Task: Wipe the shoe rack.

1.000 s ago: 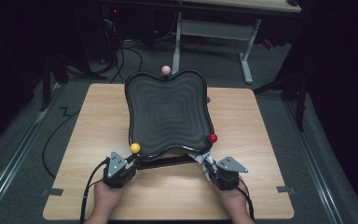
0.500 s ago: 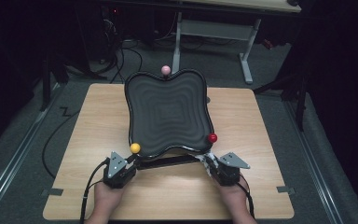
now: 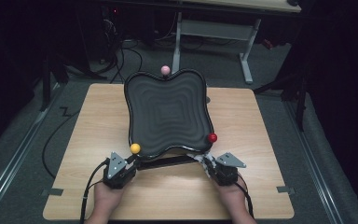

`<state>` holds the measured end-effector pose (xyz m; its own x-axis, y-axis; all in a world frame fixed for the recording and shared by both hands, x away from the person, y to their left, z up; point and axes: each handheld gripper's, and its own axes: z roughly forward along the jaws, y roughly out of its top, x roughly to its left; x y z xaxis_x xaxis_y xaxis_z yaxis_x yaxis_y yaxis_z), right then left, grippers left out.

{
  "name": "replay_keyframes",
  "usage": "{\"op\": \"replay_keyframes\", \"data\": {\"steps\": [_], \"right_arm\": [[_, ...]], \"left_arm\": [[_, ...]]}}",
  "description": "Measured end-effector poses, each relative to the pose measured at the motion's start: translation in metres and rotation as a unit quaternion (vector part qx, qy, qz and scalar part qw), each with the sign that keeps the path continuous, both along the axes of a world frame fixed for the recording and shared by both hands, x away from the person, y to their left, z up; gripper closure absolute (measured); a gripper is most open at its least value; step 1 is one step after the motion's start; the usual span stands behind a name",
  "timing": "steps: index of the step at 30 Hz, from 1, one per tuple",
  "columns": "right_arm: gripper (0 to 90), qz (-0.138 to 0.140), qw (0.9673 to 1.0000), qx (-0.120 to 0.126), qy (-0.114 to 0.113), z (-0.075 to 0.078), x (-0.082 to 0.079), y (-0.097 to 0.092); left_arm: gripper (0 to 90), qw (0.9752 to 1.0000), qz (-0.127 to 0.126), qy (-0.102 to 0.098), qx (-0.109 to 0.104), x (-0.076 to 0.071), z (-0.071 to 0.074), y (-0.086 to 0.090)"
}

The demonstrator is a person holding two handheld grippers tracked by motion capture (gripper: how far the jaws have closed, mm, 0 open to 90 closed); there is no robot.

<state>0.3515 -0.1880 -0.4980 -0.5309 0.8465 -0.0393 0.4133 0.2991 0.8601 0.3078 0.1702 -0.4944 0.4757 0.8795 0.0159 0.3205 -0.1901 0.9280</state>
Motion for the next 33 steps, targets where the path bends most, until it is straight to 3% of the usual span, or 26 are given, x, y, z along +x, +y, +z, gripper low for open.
{"op": "replay_keyframes", "data": {"steps": [2, 7, 12, 16, 21, 24, 33], "right_arm": [[78.5, -0.001, 0.9999, -0.008, 0.012, -0.006, 0.001, -0.002], [78.2, -0.012, 0.9997, -0.020, 0.009, -0.007, 0.000, -0.016], [78.3, -0.048, 0.9985, -0.023, 0.009, -0.006, 0.001, -0.042], [78.5, -0.087, 0.9958, -0.030, 0.005, -0.006, 0.005, -0.062], [78.7, -0.125, 0.9920, -0.013, 0.010, -0.007, 0.010, -0.081], [78.7, -0.124, 0.9922, -0.014, 0.008, -0.007, 0.010, -0.079], [78.6, -0.066, 0.9973, -0.029, 0.009, -0.008, 0.006, -0.043]], "left_arm": [[74.5, 1.0000, 0.000, 0.000, -0.002, 0.000, 0.000, 0.000], [74.4, 1.0000, 0.000, 0.001, -0.005, 0.000, -0.001, 0.001], [74.4, 1.0000, -0.001, 0.002, -0.004, 0.000, -0.001, 0.001], [74.4, 1.0000, 0.000, 0.002, -0.003, 0.000, -0.001, 0.001], [74.4, 1.0000, 0.003, 0.002, -0.003, 0.000, 0.000, 0.002], [74.4, 1.0000, 0.004, 0.002, -0.001, 0.000, 0.000, 0.001], [74.4, 1.0000, 0.003, 0.001, 0.000, 0.000, -0.001, 0.001]]}}
